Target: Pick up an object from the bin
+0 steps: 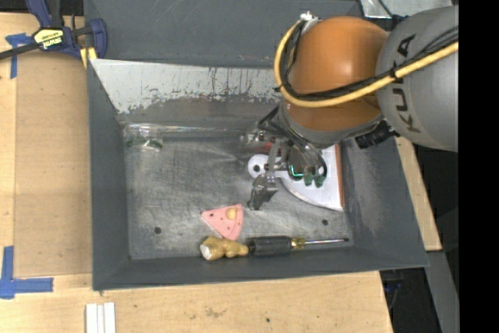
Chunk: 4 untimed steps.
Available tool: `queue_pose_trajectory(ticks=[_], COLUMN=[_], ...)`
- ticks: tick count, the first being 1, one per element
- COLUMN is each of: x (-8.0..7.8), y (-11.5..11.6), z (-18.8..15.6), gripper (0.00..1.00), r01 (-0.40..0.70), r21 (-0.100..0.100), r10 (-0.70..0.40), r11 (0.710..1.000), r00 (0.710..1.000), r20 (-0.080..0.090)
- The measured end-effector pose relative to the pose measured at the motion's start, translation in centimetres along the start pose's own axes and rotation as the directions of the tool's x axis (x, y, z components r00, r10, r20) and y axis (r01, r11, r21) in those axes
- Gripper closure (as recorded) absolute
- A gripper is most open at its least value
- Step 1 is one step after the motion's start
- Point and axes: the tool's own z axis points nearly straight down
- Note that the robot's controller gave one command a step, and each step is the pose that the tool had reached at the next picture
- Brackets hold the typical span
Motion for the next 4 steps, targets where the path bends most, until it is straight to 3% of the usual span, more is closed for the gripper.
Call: queue_pose_trajectory(ticks=[1,2,3,4], x=[-0.6,0.7,1.0,1.0], y=[1.4,2.1,-0.2,-0.2], z=[2.1,8.4,13.8,13.8], gripper=[0.0,0.0,1.0,1.0], r01=[0.116,0.288,0.278,0.277], r21=[0.002,0.0,-0.001,-0.002], r10=[-0.116,-0.288,-0.278,-0.277], r11=[0.993,0.958,0.961,0.961], r00=[0.993,0.958,0.961,0.961], r20=[0.008,0.005,0.018,0.018])
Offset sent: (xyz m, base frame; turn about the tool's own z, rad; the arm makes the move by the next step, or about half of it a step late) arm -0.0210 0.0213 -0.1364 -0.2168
